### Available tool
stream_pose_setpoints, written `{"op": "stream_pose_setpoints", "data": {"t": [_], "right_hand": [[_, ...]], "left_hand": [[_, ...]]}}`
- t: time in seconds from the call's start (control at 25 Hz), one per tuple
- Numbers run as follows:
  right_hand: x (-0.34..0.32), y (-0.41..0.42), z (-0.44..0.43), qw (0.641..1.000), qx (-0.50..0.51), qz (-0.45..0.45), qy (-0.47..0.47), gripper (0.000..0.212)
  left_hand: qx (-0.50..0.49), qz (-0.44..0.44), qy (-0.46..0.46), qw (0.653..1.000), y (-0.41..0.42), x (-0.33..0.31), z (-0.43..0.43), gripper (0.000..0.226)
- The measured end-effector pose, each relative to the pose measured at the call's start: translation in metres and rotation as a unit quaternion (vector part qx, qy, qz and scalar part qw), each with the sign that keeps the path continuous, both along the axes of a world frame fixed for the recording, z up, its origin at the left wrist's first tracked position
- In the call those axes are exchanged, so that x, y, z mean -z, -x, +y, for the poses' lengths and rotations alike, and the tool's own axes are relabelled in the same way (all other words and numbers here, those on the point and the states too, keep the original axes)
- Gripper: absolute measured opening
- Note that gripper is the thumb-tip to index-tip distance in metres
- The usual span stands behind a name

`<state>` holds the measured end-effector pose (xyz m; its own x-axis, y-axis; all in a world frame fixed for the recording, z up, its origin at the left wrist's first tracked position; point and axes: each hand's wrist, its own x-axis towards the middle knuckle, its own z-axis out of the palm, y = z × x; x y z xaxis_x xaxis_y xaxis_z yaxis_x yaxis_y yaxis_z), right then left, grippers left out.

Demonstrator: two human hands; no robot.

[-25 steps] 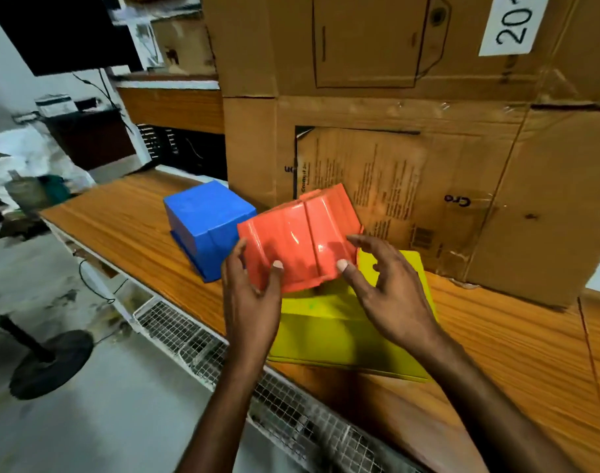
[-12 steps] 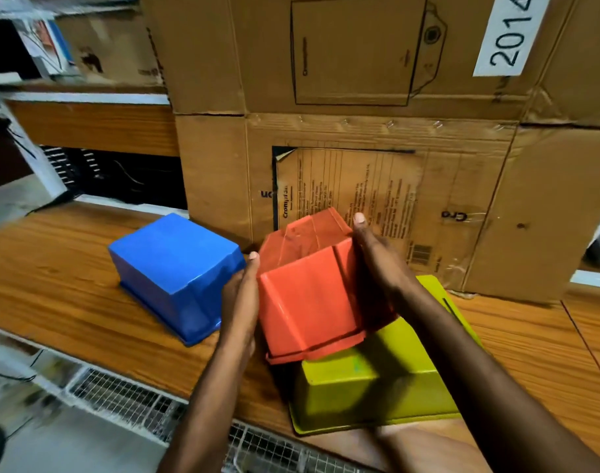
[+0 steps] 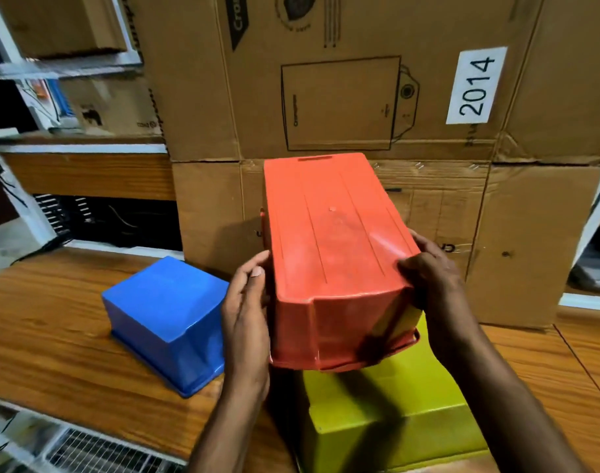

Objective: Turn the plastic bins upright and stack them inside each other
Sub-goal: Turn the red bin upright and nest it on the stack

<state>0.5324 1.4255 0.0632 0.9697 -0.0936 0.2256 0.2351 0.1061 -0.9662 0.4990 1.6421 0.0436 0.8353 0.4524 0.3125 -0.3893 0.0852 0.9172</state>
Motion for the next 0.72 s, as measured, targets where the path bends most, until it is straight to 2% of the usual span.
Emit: {"op": "stream_pose_setpoints", "data": {"t": [0.12, 0.2, 0.32, 0.44, 0.48, 0.52, 0.64, 0.72], "right_hand": [[-0.004, 0.017, -0.019, 0.999, 0.010, -0.018, -0.027, 0.063], [-0.002, 0.025, -0.031, 0.998, 0.034, -0.039, -0.030, 0.061], [0.002, 0.038, -0.055, 0.996, 0.056, -0.064, -0.024, 0.062], [0.008, 0.049, -0.092, 0.995, 0.052, -0.076, -0.027, 0.062], [0.009, 0.052, -0.104, 0.996, 0.044, -0.075, -0.018, 0.063], [0.009, 0.055, -0.117, 0.997, 0.035, -0.074, -0.002, 0.065], [0.008, 0.060, -0.154, 0.997, 0.018, -0.067, 0.041, 0.070], [0.008, 0.062, -0.172, 0.996, 0.026, -0.074, 0.046, 0.059]], "left_hand": [[0.015, -0.019, -0.029, 0.999, -0.005, -0.002, -0.012, 0.025], [0.053, 0.010, -0.009, 0.999, -0.007, 0.001, -0.021, 0.037], [0.139, 0.098, 0.032, 0.985, -0.010, 0.006, -0.043, 0.084], [0.169, 0.129, 0.043, 0.976, -0.010, 0.002, -0.065, 0.126], [0.175, 0.130, 0.036, 0.975, -0.009, 0.001, -0.070, 0.133], [0.185, 0.129, 0.027, 0.974, -0.008, 0.000, -0.076, 0.130], [0.203, 0.084, -0.059, 0.974, 0.008, -0.009, -0.112, 0.099], [0.178, 0.030, -0.116, 0.977, 0.019, -0.018, -0.141, 0.080]]}}
